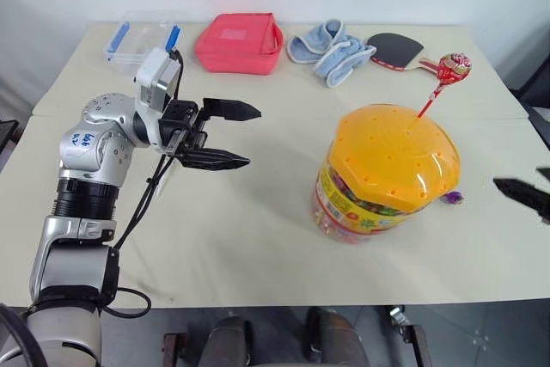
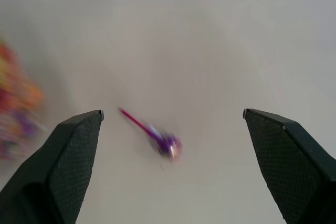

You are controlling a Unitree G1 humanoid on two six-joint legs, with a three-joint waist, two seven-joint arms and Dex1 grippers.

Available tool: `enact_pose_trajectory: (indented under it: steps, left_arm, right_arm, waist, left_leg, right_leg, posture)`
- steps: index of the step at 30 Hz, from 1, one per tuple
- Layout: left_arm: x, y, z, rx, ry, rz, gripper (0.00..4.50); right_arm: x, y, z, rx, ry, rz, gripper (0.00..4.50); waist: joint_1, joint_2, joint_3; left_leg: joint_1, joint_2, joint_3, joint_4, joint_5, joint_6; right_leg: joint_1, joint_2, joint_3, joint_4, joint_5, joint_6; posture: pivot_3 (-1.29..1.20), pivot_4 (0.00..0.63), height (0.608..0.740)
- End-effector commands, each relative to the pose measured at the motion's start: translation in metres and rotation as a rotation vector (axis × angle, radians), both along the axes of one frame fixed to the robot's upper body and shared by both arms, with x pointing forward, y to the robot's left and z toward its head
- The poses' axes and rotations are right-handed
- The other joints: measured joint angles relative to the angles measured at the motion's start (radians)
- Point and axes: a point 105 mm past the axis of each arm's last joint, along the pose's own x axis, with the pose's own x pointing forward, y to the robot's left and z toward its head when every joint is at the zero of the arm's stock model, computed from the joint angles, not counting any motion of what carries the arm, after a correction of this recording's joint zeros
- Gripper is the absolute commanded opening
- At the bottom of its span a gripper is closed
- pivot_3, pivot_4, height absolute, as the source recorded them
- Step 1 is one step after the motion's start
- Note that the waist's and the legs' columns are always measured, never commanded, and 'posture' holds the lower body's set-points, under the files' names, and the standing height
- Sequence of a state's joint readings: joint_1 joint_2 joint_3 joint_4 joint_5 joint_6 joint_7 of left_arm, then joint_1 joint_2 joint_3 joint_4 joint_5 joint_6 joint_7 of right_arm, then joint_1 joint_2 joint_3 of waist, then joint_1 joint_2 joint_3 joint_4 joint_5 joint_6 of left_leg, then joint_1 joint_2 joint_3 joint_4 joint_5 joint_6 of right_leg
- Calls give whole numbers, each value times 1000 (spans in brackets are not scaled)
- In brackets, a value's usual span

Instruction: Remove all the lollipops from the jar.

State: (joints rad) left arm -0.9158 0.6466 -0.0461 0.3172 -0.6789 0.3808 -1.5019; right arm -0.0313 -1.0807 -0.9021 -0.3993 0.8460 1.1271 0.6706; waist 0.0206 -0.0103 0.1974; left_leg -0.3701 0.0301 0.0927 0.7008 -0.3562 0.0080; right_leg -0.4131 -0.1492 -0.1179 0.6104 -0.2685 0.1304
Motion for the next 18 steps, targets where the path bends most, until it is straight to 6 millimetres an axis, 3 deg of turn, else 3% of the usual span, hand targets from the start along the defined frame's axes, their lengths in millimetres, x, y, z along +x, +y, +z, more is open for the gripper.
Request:
enact_pose_trajectory:
  steps: [1, 5, 12, 16, 18]
  left_arm:
    - [-9, -2, 8, 3, -56, -93, 4500]
    - [-8, -5, 9, -3, -61, -104, 4500]
    - [-10, -9, 12, -12, -72, -119, 4500]
    - [-12, -7, 12, -13, -77, -112, 4500]
    - [-12, -6, 12, -12, -79, -101, 4500]
  right_arm:
    - [-4, 34, 33, -21, -89, 172, 4480]
    - [10, 60, 51, 4, -171, 304, 4480]
    - [30, 106, 53, 18, -168, 528, 4480]
    - [35, 122, 56, 24, -171, 609, 4480]
    - [38, 124, 58, 35, -175, 618, 4094]
  waist:
    - [0, 0, 0]
    - [0, -2, 0]
    - [1, -1, 0]
    - [2, -1, 0]
    - [2, -1, 0]
  left_leg:
    - [0, 0, 0, 0, 0, 0]
    - [-1, 0, 0, 0, 0, 0]
    - [-2, 0, 0, 0, 0, 0]
    - [-2, 0, 0, 0, 0, 0]
    - [-2, 0, 0, 0, 0, 0]
  right_leg:
    - [0, 0, 0, 0, 0, 0]
    - [0, 0, 0, -1, 0, 0]
    - [-1, 0, 0, -2, 1, 1]
    - [-1, 0, -1, -3, 1, 1]
    - [-1, 0, -1, -3, 1, 1]
  posture:
    - [0, 150, 740]
    - [0, 150, 740]
    - [0, 150, 740]
    - [0, 150, 740]
    - [0, 150, 740]
